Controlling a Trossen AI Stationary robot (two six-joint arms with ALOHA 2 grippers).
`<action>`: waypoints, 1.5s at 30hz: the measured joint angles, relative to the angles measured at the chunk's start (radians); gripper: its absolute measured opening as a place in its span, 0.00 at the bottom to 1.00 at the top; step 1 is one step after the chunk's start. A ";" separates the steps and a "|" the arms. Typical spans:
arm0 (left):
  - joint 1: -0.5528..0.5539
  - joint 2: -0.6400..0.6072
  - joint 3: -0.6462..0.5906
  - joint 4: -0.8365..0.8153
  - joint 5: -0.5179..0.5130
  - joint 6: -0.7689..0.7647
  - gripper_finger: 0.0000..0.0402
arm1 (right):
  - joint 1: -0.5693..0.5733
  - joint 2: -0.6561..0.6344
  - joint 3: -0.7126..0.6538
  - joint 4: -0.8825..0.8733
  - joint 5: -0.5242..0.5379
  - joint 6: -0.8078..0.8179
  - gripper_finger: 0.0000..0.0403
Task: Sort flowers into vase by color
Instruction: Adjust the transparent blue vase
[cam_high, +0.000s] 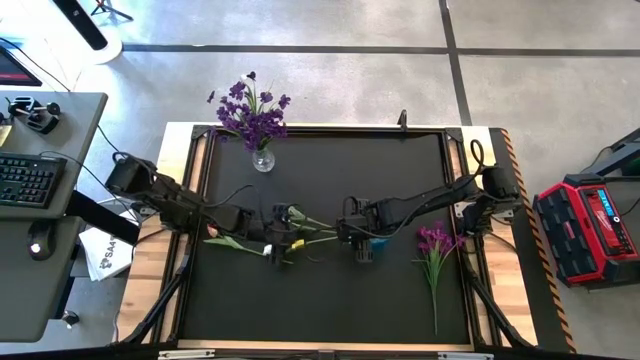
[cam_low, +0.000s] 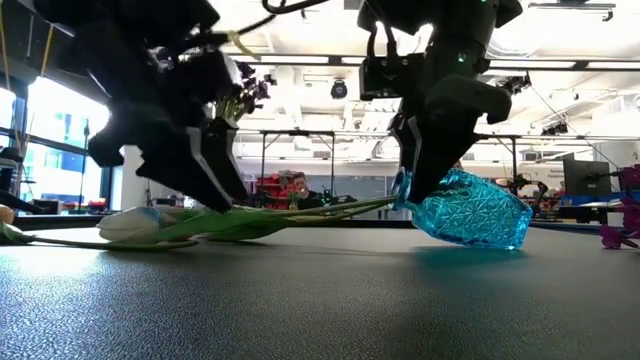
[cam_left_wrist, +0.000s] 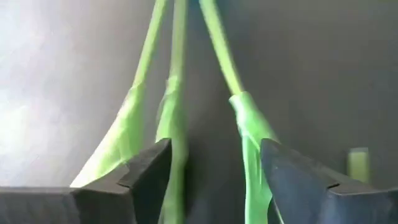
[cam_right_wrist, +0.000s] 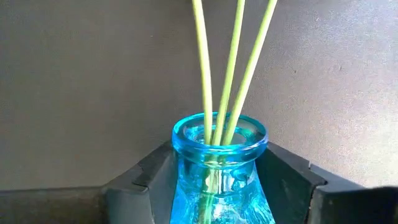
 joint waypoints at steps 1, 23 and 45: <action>0.022 0.000 0.000 -0.004 -0.002 0.000 0.60 | 0.000 0.000 0.000 0.000 0.000 0.000 0.47; 0.185 0.013 0.000 0.002 0.351 0.036 0.71 | 0.000 -0.001 0.000 -0.001 -0.001 0.008 0.47; 0.091 0.111 0.000 0.104 0.162 0.054 0.08 | 0.000 -0.001 0.000 0.002 -0.001 0.000 0.45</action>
